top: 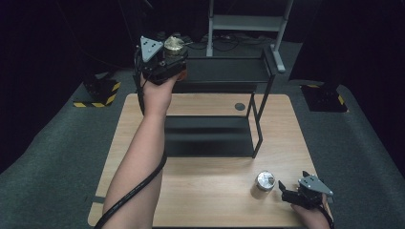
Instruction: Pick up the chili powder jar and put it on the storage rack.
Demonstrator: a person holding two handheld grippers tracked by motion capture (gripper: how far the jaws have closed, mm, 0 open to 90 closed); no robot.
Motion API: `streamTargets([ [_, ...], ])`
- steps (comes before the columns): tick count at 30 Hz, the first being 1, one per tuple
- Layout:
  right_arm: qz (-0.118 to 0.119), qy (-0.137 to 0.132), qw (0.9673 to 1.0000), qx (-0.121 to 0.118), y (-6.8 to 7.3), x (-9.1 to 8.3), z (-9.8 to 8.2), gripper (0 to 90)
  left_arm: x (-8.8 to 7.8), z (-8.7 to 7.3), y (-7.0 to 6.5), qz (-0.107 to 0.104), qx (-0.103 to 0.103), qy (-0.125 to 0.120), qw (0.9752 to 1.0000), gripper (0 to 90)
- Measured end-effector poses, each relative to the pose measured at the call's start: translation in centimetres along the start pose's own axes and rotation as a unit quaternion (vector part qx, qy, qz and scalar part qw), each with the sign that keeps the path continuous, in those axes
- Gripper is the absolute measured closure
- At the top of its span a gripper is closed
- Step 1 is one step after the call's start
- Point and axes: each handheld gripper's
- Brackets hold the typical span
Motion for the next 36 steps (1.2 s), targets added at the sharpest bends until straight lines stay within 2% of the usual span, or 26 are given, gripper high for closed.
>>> streamTargets([
  [2, 0.0, 0.0, 1.0, 0.0, 0.0, 0.0, 0.0, 0.3, -0.3, -0.2, -0.3, 0.006, 0.009, -0.003, 0.9999, 11.6],
  [5, 0.0, -0.001, 1.0, -0.001, 0.0, 0.0, 0.0, 0.3, -0.6, -0.4, -0.2, 0.001, 0.001, -0.008, 1.0, 0.9],
  [15, -0.002, 0.001, 1.0, -0.004, 0.1, 0.0, 0.0, 0.3, -2.4, 0.0, -0.6, 0.009, 0.007, -0.003, 0.9999, 0.3],
  [22, -0.002, 0.002, 1.0, -0.005, 0.2, 0.1, 0.0, 0.3, -4.2, -0.6, -0.6, 0.007, 0.005, -0.021, 0.9997, 0.3],
  [27, -0.002, 0.004, 1.0, -0.009, 0.3, 0.1, 0.1, 0.3, -5.7, -1.0, -1.0, 0.005, 0.014, -0.03, 0.9994, 0.3],
  [36, -0.003, 0.005, 0.9999, -0.011, 0.3, 0.1, 0.1, 0.3, -8.3, -1.6, -1.3, 0.006, 0.02, -0.035, 0.9992, 0.3],
])
Point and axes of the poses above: each handheld gripper's, and its own axes: x roughly forward along the jaws, z roughly out of its top, y roughly to its left, and after that the axes turned 15 degrees about z, right-handed
